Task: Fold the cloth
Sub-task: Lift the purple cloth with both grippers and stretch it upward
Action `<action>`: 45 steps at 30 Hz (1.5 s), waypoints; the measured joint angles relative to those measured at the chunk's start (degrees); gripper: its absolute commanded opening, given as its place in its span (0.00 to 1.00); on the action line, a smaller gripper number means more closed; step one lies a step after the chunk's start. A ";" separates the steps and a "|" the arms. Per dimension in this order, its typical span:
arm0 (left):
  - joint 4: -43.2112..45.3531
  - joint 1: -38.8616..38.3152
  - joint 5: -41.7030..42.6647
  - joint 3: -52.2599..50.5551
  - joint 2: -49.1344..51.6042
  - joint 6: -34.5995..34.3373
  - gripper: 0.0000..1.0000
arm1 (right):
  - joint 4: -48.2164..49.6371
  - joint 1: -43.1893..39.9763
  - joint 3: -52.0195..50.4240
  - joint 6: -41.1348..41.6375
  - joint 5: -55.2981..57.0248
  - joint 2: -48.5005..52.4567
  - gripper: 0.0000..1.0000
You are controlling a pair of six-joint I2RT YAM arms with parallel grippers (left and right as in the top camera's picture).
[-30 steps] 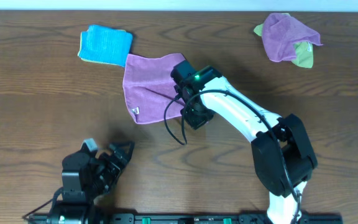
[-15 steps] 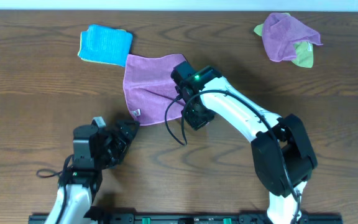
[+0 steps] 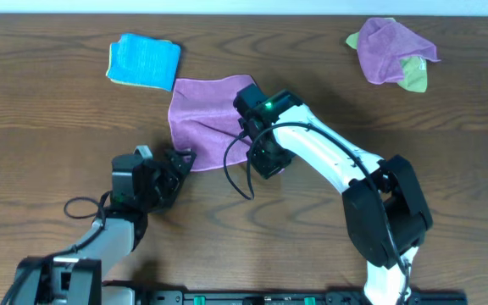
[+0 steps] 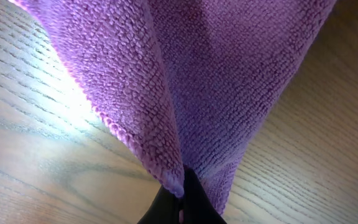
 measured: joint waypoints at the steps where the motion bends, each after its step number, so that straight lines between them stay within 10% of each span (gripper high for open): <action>1: 0.52 -0.46 -0.50 0.48 0.70 -0.17 0.95 | 0.00 0.00 0.00 -0.02 0.00 0.00 0.01; 10: 4.17 -4.48 -8.26 3.58 7.58 0.22 0.54 | -0.02 0.00 0.00 -0.02 -0.02 0.00 0.02; 14: 6.16 -4.74 -9.81 3.91 11.13 0.52 0.06 | 0.20 0.00 0.00 -0.04 0.00 0.00 0.01; 22: 5.44 -4.72 -6.43 4.39 12.74 6.19 0.06 | 1.66 -2.38 0.00 -0.04 3.58 0.00 0.01; 35: -33.51 -5.18 -0.66 15.50 -3.34 19.96 0.06 | -2.34 -10.84 -0.04 -4.39 -0.68 -7.63 0.01; 45: -39.39 -5.05 -1.33 22.27 -9.73 19.69 0.06 | 4.57 -10.36 -0.11 -5.95 -0.63 -10.12 0.01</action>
